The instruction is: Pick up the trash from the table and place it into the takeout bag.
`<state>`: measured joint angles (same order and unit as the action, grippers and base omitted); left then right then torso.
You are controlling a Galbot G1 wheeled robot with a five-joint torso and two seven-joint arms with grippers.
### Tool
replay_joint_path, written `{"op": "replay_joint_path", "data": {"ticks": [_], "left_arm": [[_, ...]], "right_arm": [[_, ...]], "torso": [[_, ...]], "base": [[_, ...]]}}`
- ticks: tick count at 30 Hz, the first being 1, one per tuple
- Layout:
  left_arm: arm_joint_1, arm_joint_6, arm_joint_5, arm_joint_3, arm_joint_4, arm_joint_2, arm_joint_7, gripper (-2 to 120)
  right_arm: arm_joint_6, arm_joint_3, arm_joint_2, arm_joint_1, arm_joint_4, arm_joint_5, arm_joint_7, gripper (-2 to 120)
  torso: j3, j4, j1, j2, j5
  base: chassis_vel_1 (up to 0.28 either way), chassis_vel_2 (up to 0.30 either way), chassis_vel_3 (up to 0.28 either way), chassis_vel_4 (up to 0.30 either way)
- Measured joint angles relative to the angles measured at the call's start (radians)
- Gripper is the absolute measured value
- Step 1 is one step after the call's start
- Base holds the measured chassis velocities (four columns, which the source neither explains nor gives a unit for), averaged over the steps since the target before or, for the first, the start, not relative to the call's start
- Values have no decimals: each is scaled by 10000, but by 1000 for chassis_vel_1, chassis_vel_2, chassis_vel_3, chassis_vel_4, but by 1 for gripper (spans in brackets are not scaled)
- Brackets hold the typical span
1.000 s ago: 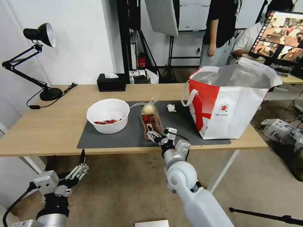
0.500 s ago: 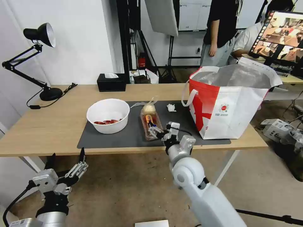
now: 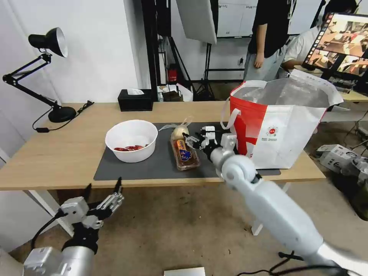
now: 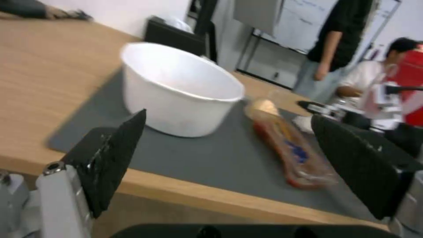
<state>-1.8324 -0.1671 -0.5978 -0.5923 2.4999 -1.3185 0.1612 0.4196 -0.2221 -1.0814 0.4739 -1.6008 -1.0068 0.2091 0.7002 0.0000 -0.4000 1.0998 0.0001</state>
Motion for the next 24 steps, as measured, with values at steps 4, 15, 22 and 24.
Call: {"op": "replay_joint_path", "data": {"ticks": [4, 15, 22, 24], "left_arm": [[725, -229, -450, 412, -70, 644, 164, 100], [2822, -337, -581, 2205, -1474, 1494, 284, 100], [3975, -447, -694, 3127, -2218, 1672, 636, 100], [4479, -486, -816, 3410, -2585, 1806, 703, 100]], "right_arm": [[433, -608, 265, -724, 389, -517, -418, 30], [1571, -1340, 978, -1318, 831, -604, -1485, 0], [1578, -1497, 868, -1432, 1064, -667, -1486, 0], [1574, -1563, 796, -1474, 1145, -674, -1472, 0]], "torso": [[-2, 2, 0, 1, 0], [-2, -1, 0, 1, 0], [-2, -1, 0, 1, 0], [-2, -1, -1, 2, -1]], "base": [[0, 0, 0, 0], [0, 0, 0, 0], [0, 0, 0, 0], [0, 0, 0, 0]]}}
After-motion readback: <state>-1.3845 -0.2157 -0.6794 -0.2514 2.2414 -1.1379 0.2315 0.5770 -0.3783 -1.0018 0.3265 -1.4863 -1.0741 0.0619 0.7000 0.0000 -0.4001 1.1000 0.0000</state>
